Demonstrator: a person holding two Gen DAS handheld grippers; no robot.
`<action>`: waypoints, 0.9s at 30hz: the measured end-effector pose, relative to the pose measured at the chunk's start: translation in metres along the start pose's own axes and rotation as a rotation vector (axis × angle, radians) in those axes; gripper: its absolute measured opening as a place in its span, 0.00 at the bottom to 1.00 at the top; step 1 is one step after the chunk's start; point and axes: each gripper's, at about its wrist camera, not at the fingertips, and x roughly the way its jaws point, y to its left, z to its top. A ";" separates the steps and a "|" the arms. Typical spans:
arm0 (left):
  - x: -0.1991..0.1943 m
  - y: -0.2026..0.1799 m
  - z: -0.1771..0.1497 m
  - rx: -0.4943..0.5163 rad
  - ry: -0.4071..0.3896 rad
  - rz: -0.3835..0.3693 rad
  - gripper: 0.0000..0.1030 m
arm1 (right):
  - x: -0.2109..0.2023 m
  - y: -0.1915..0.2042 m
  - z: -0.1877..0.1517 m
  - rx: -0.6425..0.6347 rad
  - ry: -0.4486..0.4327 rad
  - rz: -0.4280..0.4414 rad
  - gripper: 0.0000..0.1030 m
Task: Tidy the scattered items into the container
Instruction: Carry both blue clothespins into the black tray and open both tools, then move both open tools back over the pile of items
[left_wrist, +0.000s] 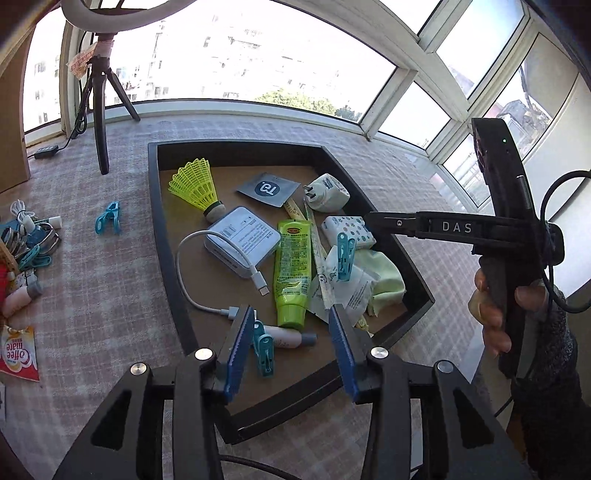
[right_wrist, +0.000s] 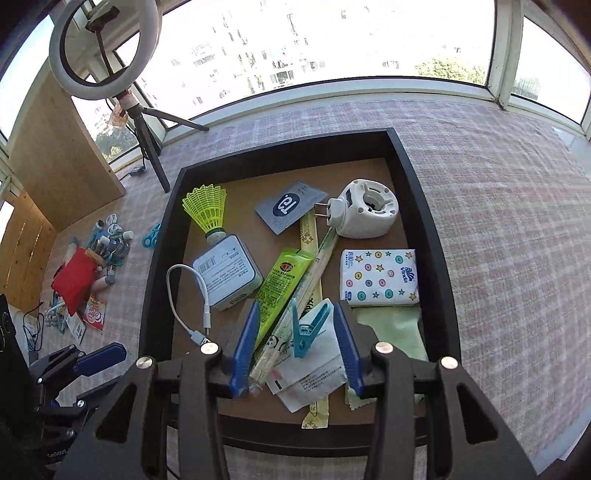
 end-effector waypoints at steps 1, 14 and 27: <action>-0.003 -0.001 -0.001 0.003 -0.009 0.005 0.39 | -0.005 0.002 -0.002 0.000 -0.012 -0.005 0.51; -0.055 0.029 -0.027 -0.019 -0.066 0.028 0.39 | -0.020 0.045 -0.021 -0.024 -0.038 -0.007 0.52; -0.133 0.141 -0.057 -0.119 -0.111 0.192 0.39 | -0.001 0.148 -0.037 -0.143 -0.059 0.091 0.52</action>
